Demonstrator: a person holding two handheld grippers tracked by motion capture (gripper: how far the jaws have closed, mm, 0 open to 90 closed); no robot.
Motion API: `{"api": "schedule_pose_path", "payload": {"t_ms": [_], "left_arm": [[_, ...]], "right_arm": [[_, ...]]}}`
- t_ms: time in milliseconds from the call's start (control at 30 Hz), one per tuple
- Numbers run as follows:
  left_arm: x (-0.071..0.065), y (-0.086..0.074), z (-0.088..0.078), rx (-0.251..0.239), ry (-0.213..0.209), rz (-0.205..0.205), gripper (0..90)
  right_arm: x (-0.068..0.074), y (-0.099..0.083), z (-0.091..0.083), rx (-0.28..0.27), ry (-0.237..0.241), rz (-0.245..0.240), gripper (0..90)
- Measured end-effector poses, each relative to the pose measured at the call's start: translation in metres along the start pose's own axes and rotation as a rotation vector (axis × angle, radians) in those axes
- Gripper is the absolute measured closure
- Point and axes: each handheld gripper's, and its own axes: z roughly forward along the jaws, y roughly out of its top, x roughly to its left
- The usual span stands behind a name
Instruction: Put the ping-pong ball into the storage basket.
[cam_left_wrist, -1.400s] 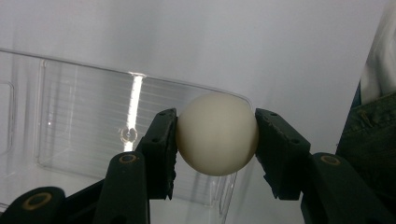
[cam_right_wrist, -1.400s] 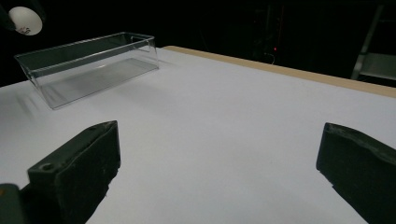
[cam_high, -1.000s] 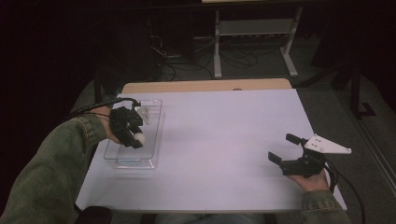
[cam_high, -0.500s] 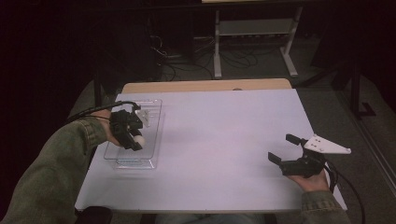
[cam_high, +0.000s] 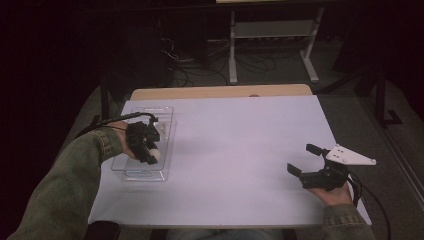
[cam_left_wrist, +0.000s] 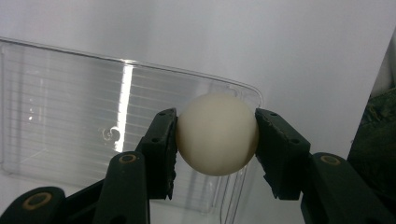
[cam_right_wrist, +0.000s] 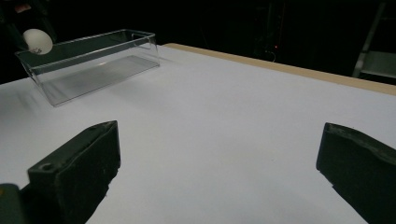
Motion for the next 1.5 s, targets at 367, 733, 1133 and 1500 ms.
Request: {"api": "schedule_pose_path", "payload": {"t_ms": [367,733,1133,1500], "left_arm": [[0.004,-0.006,0.015,-0.013,0.000,-0.013,50.8],[0.012,-0.007,0.027,-0.022,-0.010,-0.032,50.8],[0.017,-0.010,0.038,-0.014,-0.005,-0.041,50.8],[0.019,-0.014,0.052,-0.017,-0.009,-0.050,50.8]], "right_arm": [[0.000,0.000,0.000,0.007,0.000,0.000,0.0],[0.001,-0.001,0.001,0.013,0.006,-0.001,0.0],[0.001,-0.001,0.001,0.015,0.009,0.001,0.0],[0.001,-0.001,0.002,0.024,0.014,-0.001,0.0]]}}
